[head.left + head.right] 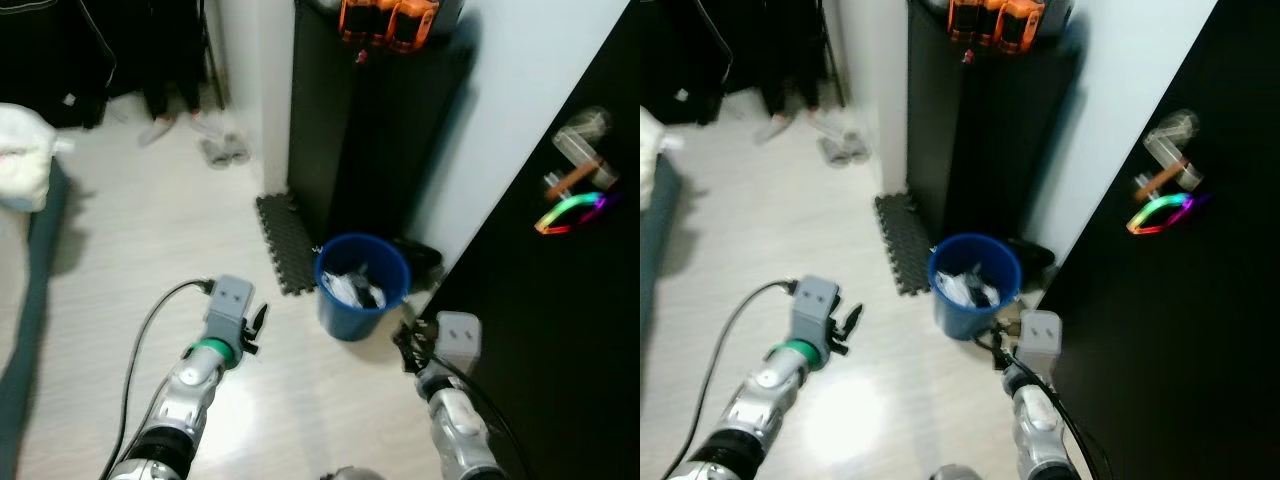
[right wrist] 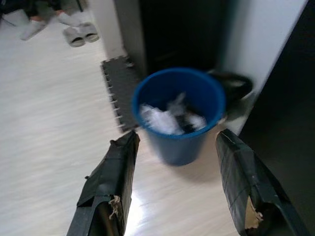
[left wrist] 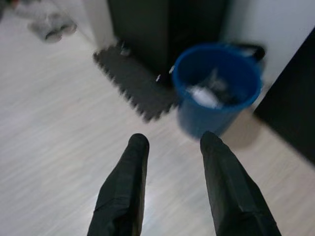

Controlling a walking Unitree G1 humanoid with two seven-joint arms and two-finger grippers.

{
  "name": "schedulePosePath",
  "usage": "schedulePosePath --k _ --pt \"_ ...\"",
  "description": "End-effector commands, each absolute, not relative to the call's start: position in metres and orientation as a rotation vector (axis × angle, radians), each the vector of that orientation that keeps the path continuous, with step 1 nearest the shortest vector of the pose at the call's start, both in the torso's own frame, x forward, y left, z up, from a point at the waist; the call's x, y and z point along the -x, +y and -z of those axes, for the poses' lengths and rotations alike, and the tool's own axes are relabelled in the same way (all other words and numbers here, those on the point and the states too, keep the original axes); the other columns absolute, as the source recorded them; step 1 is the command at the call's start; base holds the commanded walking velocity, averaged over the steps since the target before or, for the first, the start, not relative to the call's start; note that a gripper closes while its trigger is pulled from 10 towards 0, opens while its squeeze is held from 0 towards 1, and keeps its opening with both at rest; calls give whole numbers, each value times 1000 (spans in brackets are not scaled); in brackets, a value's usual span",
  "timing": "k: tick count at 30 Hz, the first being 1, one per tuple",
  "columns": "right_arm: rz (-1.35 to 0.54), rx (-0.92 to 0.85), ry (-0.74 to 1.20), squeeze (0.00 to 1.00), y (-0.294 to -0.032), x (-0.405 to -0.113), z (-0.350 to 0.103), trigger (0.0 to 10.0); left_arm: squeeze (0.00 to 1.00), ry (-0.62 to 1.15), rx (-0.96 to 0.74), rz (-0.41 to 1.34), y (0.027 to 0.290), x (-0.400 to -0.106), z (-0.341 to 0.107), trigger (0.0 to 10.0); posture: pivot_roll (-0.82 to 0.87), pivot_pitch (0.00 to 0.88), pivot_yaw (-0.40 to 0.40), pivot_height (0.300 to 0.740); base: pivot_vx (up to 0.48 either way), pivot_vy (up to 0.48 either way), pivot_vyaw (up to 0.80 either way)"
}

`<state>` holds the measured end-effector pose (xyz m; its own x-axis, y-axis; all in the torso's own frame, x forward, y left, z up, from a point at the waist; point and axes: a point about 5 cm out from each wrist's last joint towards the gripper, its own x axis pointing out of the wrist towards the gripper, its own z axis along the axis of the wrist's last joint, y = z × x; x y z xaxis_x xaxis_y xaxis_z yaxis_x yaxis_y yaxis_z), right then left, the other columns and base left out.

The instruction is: Clean up the room

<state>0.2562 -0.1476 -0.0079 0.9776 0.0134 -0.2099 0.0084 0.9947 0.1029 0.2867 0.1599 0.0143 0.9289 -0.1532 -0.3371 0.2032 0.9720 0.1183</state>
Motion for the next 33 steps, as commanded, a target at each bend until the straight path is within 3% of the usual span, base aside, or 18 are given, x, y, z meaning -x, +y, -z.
schedulePosePath --k 1,13,16,26,33 --pt "-8 -93 223 0 -150 -255 10 10000 0 334 -153 184 158 -288 -14 10000 51 0 33 740 454 0 0" --pt "-85 -65 289 0 -145 -253 17 10000 0 435 -257 175 169 -271 10 10000 46 0 18 740 454 0 0" --pt "-115 -25 413 0 -147 -238 35 10000 0 564 -304 133 188 -249 32 10000 49 0 7 740 454 0 0" --pt "-120 93 726 0 -167 -199 71 10000 0 771 -345 60 209 -213 60 10000 82 0 -38 740 453 0 0" --pt "-138 113 746 0 -168 -196 72 10000 0 782 -365 70 210 -210 62 10000 84 0 -35 740 450 0 279"
